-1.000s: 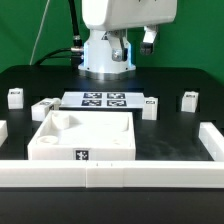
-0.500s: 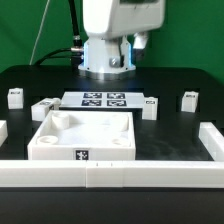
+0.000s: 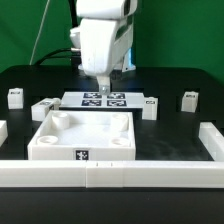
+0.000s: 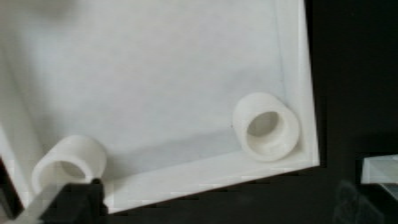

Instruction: Assemble one leg

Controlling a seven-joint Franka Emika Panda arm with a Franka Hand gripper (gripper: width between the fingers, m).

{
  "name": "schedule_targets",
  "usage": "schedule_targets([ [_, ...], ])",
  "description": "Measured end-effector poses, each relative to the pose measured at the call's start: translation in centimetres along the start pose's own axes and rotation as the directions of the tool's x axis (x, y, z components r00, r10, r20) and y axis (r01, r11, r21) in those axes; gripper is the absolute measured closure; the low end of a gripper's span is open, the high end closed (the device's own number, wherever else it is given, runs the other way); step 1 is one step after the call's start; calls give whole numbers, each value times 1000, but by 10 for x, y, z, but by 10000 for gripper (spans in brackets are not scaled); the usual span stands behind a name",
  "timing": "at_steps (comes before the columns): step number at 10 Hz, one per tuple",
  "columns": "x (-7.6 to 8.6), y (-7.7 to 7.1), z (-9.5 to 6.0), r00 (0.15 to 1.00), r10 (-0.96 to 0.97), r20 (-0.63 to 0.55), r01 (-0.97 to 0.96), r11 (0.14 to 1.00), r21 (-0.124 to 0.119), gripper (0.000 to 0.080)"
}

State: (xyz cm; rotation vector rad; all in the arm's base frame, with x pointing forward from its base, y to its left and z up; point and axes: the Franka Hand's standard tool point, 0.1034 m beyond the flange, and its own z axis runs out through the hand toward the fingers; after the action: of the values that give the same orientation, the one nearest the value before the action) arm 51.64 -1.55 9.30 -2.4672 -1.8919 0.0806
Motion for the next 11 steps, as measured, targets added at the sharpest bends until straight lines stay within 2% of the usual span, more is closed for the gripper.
schedule_targets([
  [4, -2, -1, 2, 1000, -23, -1, 23, 1000, -2, 150],
  [5, -9, -3, 10, 992, -128, -8, 127, 991, -32, 150],
  [6, -17, -13, 22, 984, -176, -12, 175, 984, -43, 150],
  [8, -24, -21, 43, 975, -223, -16, 222, 975, -28, 150],
  [9, -30, -22, 57, 972, -236, -22, 235, 971, -32, 150],
  [11, -44, -24, 79, 976, -215, -31, 215, 977, 1, 150],
])
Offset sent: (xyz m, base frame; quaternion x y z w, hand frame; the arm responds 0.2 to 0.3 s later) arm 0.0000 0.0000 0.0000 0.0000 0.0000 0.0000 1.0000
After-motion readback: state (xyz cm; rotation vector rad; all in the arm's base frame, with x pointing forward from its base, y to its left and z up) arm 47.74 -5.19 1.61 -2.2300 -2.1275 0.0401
